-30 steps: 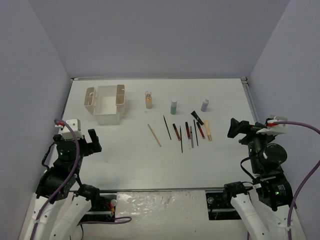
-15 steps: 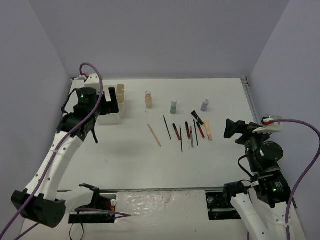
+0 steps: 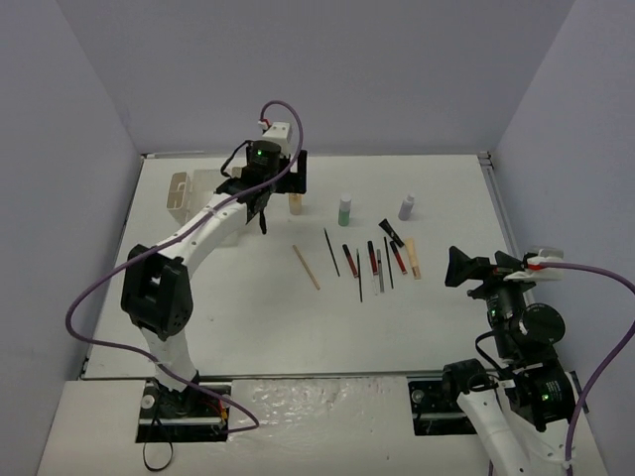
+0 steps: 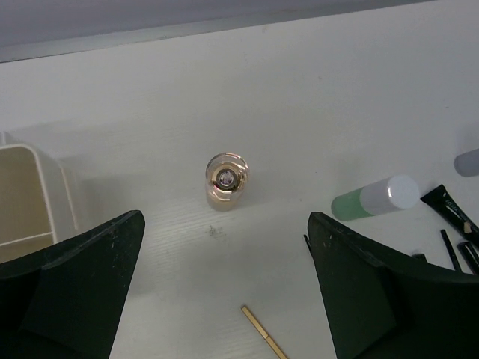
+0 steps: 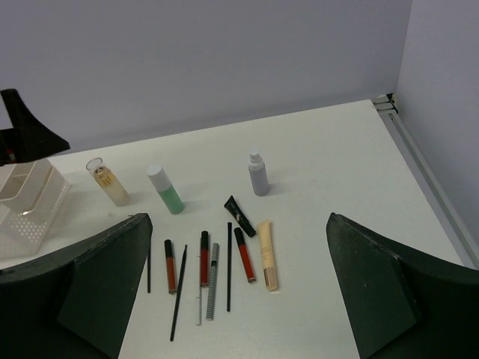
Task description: Organize the makeup
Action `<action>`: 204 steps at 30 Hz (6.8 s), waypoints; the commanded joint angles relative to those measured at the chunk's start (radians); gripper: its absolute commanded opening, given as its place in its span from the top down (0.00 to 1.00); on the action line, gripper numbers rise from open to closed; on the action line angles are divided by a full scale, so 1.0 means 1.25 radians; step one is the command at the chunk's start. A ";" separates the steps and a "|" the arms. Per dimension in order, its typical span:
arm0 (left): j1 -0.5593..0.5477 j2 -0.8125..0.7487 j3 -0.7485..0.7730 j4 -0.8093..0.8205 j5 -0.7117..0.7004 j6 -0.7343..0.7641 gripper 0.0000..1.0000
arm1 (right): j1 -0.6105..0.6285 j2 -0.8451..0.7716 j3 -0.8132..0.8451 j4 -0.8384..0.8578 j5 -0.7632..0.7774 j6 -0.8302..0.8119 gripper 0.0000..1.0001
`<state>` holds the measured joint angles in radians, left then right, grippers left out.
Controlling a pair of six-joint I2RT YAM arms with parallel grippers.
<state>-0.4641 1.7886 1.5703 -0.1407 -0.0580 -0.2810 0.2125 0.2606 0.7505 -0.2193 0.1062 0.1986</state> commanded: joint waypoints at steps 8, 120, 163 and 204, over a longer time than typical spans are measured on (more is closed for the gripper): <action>-0.001 0.180 0.127 0.124 -0.011 0.025 0.18 | 0.009 -0.018 -0.022 0.087 -0.002 -0.008 0.00; 0.331 0.139 -0.012 0.195 0.012 0.076 0.55 | 0.019 -0.076 -0.052 0.094 -0.057 -0.021 0.00; -0.125 0.022 -0.027 0.151 0.186 0.141 0.15 | 0.019 -0.089 -0.055 0.096 -0.069 -0.016 0.00; -0.163 0.249 0.115 0.302 0.073 0.088 1.00 | 0.019 -0.092 -0.057 0.098 -0.076 -0.019 0.00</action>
<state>-0.6617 2.2363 1.7082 0.1278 0.0519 -0.1764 0.2306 0.1413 0.6804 -0.1833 0.0250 0.1825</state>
